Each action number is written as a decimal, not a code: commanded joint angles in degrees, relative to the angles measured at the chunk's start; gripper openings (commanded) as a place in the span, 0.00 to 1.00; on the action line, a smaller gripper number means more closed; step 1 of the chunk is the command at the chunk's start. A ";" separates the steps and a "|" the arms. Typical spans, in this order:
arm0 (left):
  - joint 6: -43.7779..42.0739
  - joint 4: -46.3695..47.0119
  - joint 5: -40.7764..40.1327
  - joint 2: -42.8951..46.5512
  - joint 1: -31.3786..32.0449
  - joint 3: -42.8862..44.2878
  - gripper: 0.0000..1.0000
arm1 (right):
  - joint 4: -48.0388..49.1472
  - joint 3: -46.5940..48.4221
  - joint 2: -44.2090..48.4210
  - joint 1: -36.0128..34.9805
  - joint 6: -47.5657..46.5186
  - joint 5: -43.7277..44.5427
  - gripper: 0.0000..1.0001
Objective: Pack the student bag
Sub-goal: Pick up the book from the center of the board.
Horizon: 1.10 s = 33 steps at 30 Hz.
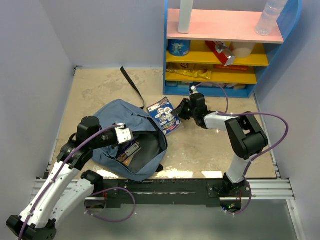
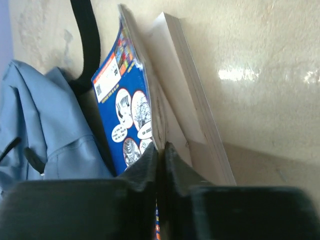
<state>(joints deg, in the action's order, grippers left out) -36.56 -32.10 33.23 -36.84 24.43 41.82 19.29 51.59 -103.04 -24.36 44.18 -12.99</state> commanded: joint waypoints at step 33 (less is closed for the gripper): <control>8.69 17.77 -14.16 0.19 -0.34 -2.54 0.00 | -27.55 -9.31 53.47 1.60 15.13 -17.24 0.00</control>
<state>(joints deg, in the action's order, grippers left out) -29.04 -20.71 21.04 -37.15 24.43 39.31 -11.03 43.24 -53.74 -20.53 54.15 -26.83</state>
